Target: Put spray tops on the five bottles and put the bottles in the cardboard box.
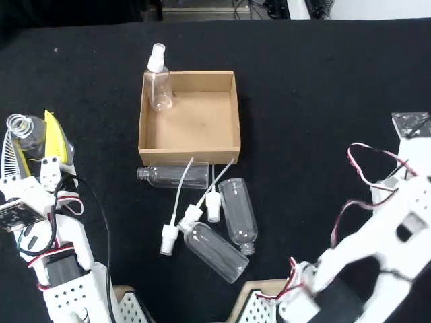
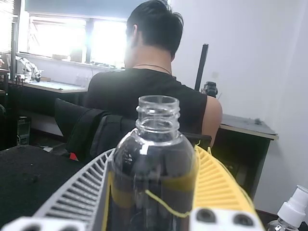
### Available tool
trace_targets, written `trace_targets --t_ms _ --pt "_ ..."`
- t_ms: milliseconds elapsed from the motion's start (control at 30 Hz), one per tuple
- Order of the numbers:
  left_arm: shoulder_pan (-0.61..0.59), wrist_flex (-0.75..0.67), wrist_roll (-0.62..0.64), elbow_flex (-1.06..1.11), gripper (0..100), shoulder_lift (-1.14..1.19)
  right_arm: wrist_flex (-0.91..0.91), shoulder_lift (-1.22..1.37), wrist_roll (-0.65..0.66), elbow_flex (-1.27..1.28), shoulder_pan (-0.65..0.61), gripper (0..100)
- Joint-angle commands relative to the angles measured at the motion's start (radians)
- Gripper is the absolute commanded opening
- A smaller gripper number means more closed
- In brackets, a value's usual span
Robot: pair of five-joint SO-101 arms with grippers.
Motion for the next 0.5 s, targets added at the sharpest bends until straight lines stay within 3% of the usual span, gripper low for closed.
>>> trace_targets --t_ms 0,267,467 --pt "0.018 -0.006 0.009 0.022 3 -0.015 0.011 -0.211 -0.011 0.038 -0.028 1.0" --pt "0.337 -0.006 0.009 0.022 3 -0.015 0.08 -0.625 -0.012 0.232 -0.176 1.0" --pt "0.509 -0.006 0.008 0.022 3 -0.015 0.167 -0.688 -0.012 0.234 -0.249 1.0"
